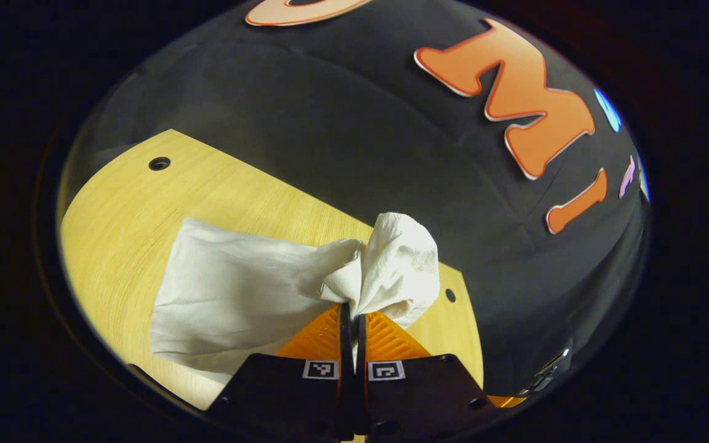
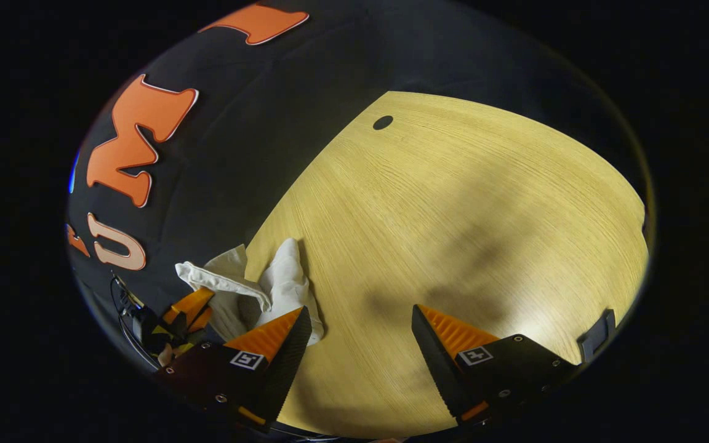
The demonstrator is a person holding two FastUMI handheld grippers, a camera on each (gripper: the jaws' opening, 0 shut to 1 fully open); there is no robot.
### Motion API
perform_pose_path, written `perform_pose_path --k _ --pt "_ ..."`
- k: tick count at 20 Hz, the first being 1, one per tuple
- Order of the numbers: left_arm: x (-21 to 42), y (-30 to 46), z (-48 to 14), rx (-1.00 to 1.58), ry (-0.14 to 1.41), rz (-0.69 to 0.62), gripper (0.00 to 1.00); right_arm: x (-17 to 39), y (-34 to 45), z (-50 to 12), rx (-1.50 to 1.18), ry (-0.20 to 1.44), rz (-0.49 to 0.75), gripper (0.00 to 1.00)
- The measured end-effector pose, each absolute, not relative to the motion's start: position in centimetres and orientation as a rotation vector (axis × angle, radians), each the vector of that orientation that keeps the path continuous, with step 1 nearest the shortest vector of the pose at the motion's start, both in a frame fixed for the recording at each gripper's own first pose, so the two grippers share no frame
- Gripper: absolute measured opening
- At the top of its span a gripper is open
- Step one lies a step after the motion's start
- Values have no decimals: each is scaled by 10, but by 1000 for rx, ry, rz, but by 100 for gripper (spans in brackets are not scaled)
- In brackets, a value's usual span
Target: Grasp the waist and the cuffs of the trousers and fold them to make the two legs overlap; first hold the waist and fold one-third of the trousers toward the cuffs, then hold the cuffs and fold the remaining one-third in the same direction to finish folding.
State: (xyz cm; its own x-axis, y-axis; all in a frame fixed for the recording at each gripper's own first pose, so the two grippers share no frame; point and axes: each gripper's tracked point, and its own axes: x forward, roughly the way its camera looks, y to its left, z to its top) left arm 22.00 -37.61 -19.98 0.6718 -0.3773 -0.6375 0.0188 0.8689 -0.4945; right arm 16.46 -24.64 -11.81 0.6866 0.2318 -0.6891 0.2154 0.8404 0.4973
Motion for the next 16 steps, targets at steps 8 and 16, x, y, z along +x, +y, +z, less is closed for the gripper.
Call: perform_pose_path --k 8,16 --pt "191 -398 -224 -408 908 -275 41 163 -248 -116 569 828 7 99" --pt "171 -367 -192 -293 809 -276 100 161 -213 -106 452 819 69 99"
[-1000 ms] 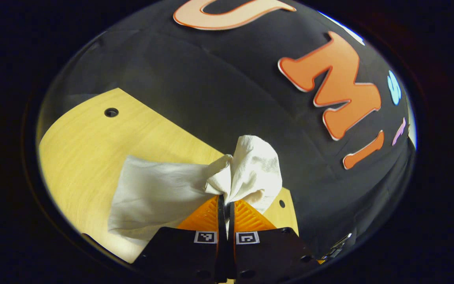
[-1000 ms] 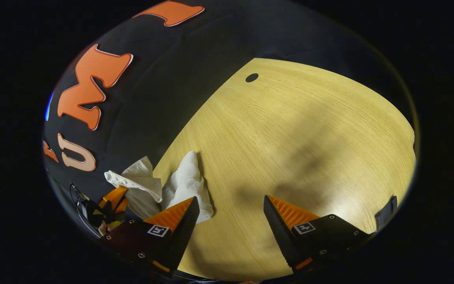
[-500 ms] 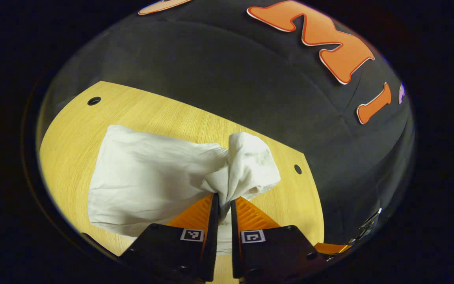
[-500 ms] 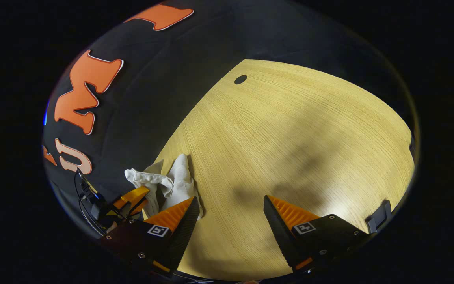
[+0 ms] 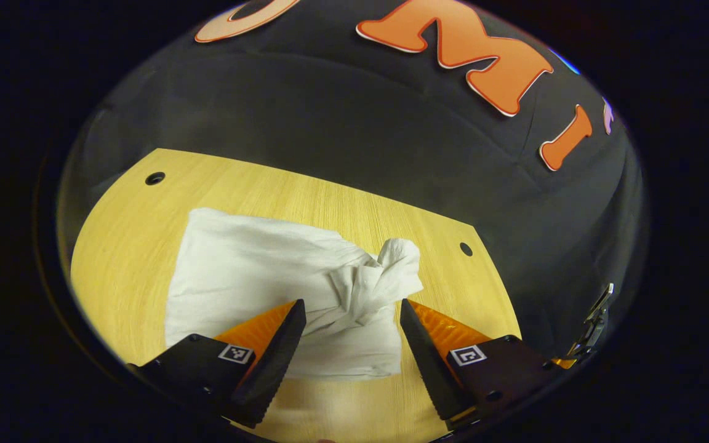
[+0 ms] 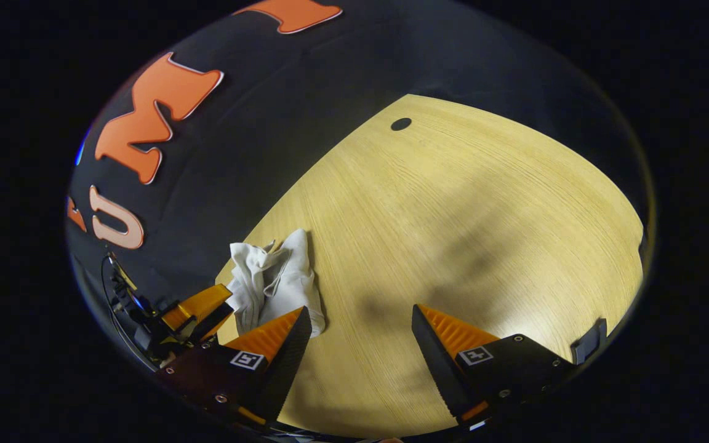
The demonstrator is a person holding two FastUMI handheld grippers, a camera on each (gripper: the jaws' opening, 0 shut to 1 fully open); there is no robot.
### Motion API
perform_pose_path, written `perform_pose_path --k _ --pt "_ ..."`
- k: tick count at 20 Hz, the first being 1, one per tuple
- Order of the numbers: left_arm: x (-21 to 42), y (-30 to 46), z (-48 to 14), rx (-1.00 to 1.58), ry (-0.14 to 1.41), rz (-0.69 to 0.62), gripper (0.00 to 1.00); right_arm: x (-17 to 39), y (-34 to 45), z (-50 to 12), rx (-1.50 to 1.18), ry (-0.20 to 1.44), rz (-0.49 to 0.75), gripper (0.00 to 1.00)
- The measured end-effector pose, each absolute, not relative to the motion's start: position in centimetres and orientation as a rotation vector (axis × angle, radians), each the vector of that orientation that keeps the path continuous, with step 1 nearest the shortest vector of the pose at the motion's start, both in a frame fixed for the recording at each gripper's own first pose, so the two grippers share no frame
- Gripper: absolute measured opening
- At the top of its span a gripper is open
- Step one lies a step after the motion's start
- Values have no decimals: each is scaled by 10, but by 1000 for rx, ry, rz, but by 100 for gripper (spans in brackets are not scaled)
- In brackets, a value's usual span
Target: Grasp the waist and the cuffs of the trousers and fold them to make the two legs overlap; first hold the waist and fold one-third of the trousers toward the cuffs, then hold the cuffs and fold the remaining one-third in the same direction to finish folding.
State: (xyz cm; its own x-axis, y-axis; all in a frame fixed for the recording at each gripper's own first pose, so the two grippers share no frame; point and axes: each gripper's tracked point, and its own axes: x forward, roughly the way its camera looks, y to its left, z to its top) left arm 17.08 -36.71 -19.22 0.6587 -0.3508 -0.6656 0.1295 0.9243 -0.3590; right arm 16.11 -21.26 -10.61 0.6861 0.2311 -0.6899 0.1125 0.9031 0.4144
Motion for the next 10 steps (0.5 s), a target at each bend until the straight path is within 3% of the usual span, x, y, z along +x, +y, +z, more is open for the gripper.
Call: perform_pose_path --k 9,10 --pt "152 -235 -78 -261 560 -161 96 160 -147 -56 165 668 198 99" --pt "148 -219 -68 -244 536 -149 99 161 -138 -46 118 629 211 99"
